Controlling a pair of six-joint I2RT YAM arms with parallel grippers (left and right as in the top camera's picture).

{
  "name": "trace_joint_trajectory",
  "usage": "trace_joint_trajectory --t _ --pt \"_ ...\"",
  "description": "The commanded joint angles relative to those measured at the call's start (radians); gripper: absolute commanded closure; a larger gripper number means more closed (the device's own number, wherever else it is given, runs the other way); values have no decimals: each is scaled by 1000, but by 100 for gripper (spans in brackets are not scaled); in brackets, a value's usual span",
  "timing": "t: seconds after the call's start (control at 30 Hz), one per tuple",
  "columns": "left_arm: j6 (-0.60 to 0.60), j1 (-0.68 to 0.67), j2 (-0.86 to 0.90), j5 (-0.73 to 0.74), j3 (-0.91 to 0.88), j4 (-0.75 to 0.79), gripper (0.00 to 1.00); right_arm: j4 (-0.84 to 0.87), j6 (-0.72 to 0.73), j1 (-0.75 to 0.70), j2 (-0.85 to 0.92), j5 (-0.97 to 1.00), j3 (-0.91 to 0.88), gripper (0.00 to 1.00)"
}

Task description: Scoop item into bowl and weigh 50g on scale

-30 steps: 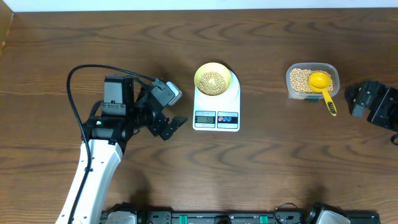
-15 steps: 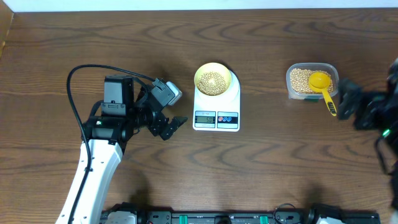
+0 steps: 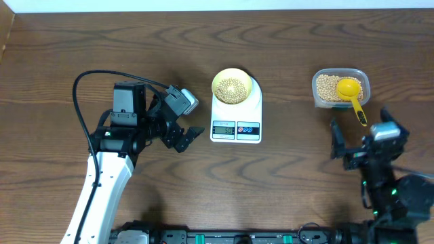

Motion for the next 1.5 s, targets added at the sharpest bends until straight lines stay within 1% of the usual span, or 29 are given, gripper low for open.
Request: trace_joint_trajectory --t 0.0,0.1,0.23,0.5,0.6,0.83,1.47 --pt "14 4 6 -2 10 1 2 72 -14 14 -83 -12 -107 1" --pt "14 4 6 -2 10 1 2 136 -14 25 -140 -14 -187 1" --pt "14 4 6 -2 10 1 2 177 -14 43 -191 -14 -258 1" --pt "14 4 6 -2 10 1 2 173 -14 58 -305 -13 -370 1" --pt "14 4 6 -2 10 1 2 170 -14 59 -313 -10 -399 1" --pt "14 4 6 -2 10 1 2 74 -13 59 -313 -8 -401 1" --pt "14 4 6 -2 10 1 2 76 -14 57 -313 11 -401 1"
